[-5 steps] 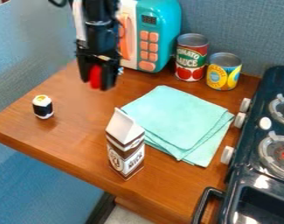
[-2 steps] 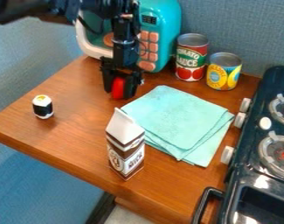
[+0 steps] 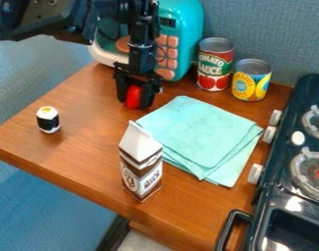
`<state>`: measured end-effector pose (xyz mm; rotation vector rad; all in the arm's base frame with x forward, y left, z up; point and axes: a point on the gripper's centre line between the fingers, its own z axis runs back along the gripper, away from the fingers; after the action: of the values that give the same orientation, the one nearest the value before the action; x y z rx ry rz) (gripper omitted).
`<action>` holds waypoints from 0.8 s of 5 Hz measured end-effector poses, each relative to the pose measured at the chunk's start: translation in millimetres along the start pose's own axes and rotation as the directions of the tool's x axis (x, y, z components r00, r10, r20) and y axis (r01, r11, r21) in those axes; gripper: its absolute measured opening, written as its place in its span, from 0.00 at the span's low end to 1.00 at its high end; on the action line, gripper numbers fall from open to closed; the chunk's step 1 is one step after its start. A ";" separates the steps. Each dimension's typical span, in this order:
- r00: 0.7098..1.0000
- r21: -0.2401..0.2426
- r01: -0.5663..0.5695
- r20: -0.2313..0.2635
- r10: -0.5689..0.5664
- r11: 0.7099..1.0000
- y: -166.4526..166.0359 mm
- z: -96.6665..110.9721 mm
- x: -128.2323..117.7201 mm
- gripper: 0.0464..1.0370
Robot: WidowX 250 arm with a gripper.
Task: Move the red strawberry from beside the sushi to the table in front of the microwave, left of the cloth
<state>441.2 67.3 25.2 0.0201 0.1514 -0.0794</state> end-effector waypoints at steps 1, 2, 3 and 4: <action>1.000 0.003 -0.024 -0.010 0.024 1.000 0.1 -1.8 -2.7 0.82; 0.998 -0.011 -0.060 0.010 0.060 0.998 4.5 -4.2 -15.0 0.98; 0.995 -0.020 -0.085 0.048 0.085 0.996 11.1 3.6 -20.6 0.97; 0.991 -0.013 -0.088 0.102 0.089 0.996 12.7 28.6 -21.3 0.97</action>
<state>425.5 80.8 56.9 0.0145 0.0477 0.0090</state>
